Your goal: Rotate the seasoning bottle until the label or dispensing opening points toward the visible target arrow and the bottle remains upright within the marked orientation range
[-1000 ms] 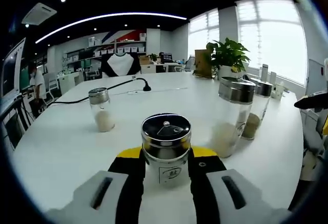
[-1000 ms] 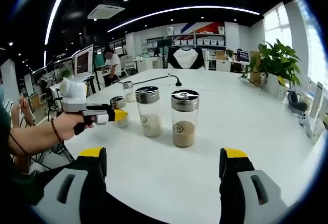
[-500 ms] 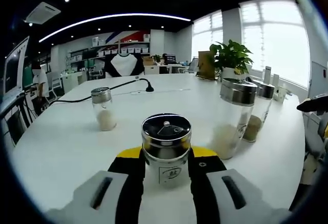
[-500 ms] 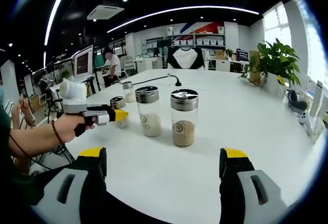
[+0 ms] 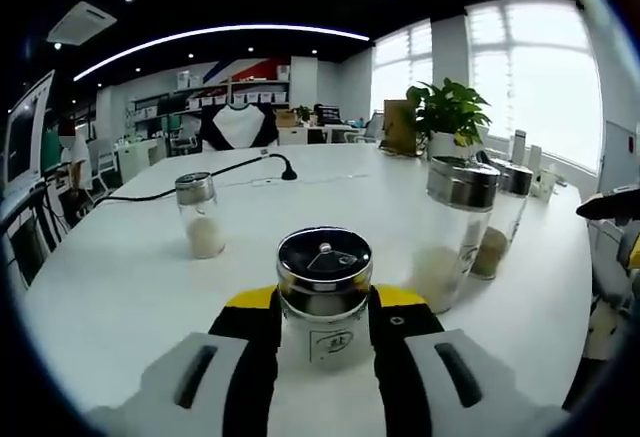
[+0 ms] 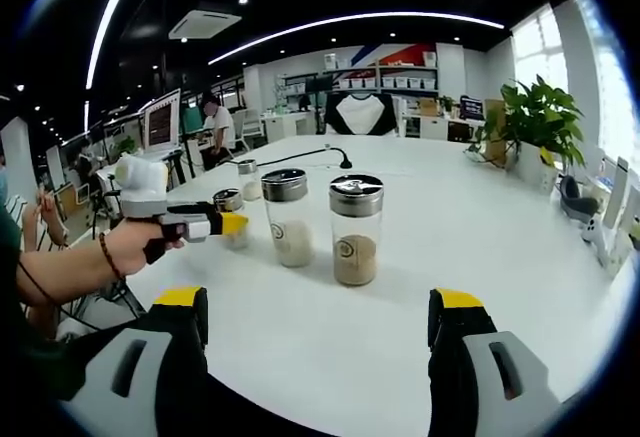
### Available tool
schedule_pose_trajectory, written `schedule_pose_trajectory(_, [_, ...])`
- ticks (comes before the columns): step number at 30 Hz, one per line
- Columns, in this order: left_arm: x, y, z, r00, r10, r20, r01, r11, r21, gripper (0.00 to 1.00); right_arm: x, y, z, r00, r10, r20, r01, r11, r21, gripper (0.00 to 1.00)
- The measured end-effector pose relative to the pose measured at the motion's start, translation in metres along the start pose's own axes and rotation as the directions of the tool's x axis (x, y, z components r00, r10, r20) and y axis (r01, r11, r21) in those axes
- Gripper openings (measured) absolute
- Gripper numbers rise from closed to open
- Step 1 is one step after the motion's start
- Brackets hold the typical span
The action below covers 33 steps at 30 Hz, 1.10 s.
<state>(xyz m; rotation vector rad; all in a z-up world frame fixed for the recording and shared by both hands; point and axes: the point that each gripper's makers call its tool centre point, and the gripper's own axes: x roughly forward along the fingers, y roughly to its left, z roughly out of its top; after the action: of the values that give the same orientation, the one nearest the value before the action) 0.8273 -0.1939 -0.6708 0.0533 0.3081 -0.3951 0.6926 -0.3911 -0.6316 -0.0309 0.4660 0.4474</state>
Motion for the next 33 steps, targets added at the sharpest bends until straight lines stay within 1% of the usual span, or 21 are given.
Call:
schedule_pose_trajectory(1, [-0.002, 0.000, 0.004, 1.000, 0.003, 0.010, -0.003, 1.000, 0.023, 0.44, 0.000, 0.000, 0.000, 1.000, 0.000, 0.000, 0.000, 1.000, 0.001, 0.93])
schedule_pose_trajectory(3, [-0.004, -0.001, 0.006, 1.000, 0.005, 0.006, -0.005, 0.999, 0.039, 0.44, 0.000, 0.001, 0.000, 1.000, 0.001, 0.001, -0.001, 1.000, 0.003, 0.93])
schedule_pose_trajectory(9, [-0.016, -0.001, 0.011, 1.000, 0.002, 0.023, -0.003, 0.999, 0.035, 0.44, 0.001, 0.001, 0.002, 1.000, 0.001, 0.002, -0.001, 1.000, -0.002, 0.93])
schedule_pose_trajectory(12, [-0.025, -0.006, 0.013, 1.000, -0.014, 0.014, 0.013, 0.998, 0.057, 0.44, 0.001, 0.001, 0.002, 1.000, 0.002, -0.001, -0.002, 1.000, -0.007, 0.93])
schedule_pose_trajectory(14, [-0.032, -0.008, 0.019, 0.999, -0.018, 0.040, 0.014, 0.996, 0.093, 0.44, 0.002, 0.001, 0.003, 1.000, 0.002, -0.001, -0.002, 1.000, -0.009, 0.93])
schedule_pose_trajectory(17, [-0.042, -0.008, 0.022, 0.999, -0.015, 0.049, 0.010, 0.994, 0.107, 0.44, 0.003, 0.002, 0.004, 1.000, 0.004, 0.002, -0.004, 1.000, -0.009, 0.93])
schedule_pose_trajectory(20, [-0.049, -0.007, 0.024, 0.998, -0.021, 0.058, 0.015, 0.995, 0.098, 0.44, 0.005, 0.005, 0.006, 1.000, 0.012, 0.006, -0.012, 1.000, -0.007, 0.91])
schedule_pose_trajectory(23, [-0.058, -0.004, 0.022, 0.998, -0.022, 0.060, 0.018, 0.998, 0.068, 0.44, 0.008, 0.010, 0.009, 1.000, 0.021, 0.008, -0.021, 1.000, -0.018, 0.91])
schedule_pose_trajectory(26, [-0.069, 0.000, 0.023, 0.998, 0.000, 0.067, -0.005, 0.998, 0.070, 0.44, 0.011, 0.014, 0.011, 1.000, 0.030, 0.008, -0.030, 0.999, -0.023, 0.91])
schedule_pose_trajectory(29, [-0.079, 0.004, 0.025, 0.997, 0.009, 0.079, -0.013, 0.999, 0.042, 0.43, 0.013, 0.019, 0.014, 0.999, 0.041, 0.013, -0.041, 0.999, -0.035, 0.90])
schedule_pose_trajectory(33, [-0.093, 0.009, 0.026, 0.995, 0.032, 0.090, -0.035, 0.999, 0.041, 0.43, 0.016, 0.024, 0.022, 0.998, 0.055, 0.037, -0.053, 0.998, -0.036, 0.89])
